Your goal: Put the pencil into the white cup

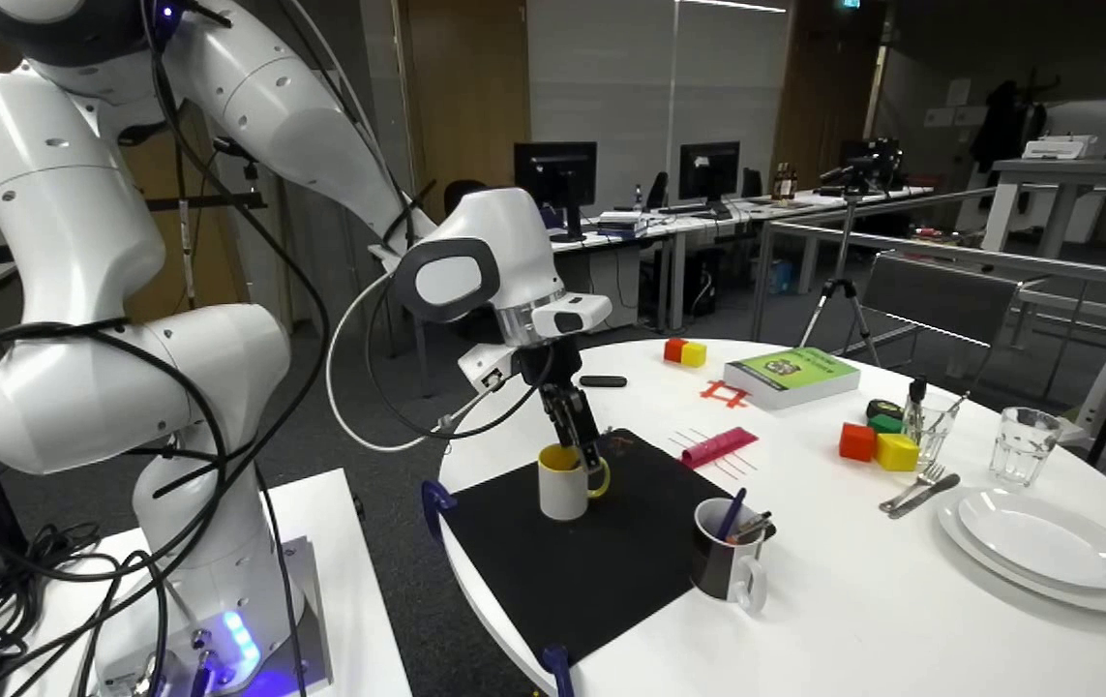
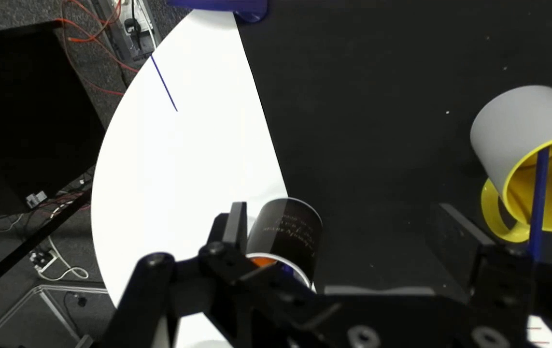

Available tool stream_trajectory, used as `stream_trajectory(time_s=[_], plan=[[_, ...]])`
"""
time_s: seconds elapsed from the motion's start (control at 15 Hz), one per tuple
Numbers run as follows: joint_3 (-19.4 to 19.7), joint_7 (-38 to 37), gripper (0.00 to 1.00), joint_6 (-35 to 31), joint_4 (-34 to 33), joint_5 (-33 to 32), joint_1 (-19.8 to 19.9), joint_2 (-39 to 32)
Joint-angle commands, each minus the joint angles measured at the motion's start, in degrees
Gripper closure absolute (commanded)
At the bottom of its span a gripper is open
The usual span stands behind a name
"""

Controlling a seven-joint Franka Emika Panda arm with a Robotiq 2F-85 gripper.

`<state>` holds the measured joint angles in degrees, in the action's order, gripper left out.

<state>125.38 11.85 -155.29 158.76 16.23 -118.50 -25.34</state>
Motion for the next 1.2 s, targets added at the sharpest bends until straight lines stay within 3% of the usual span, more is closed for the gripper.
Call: stream_trajectory(time_s=[0.0,0.33,0.4,1.13], plan=[[2.65,7.39,0.0,6.31,-1.89,3.12,-0.69,0.48],[1.82,12.76,0.0,13.2,-3.63,4.92,0.95,0.01],[-0.69,10.23,0.0,10.44,-2.2,4.87,2.06,-0.54],[-0.69,10.89,0.0,11.47,-2.67,5.03,2.09,-0.58]])
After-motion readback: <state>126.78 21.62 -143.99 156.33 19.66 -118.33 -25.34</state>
